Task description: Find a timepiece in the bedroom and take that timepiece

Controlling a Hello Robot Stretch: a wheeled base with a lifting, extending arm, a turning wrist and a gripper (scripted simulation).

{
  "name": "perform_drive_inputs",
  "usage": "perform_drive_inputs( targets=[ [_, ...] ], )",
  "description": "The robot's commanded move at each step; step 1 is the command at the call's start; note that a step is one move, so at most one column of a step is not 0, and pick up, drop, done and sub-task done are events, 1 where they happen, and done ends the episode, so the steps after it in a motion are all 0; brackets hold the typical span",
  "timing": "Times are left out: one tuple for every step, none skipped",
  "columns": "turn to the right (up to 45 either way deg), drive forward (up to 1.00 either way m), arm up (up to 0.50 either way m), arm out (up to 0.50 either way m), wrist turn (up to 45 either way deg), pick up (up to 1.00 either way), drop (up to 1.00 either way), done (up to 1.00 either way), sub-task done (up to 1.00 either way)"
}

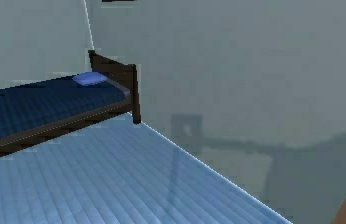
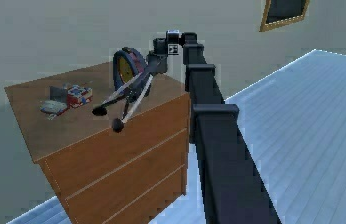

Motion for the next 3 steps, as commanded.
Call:
perform_drive_inputs(
  targets=[
    [0.0, 0.0, 0.0, 0.0, 45.0, 0.0, 0.0, 0.0, 0.0],
    [0.0, 0.0, 0.0, 0.0, 45.0, 0.0, 0.0, 0.0, 0.0],
    [0.0, 0.0, 0.0, 0.0, 3.0, 0.0, 0.0, 0.0, 0.0]
  ],
)
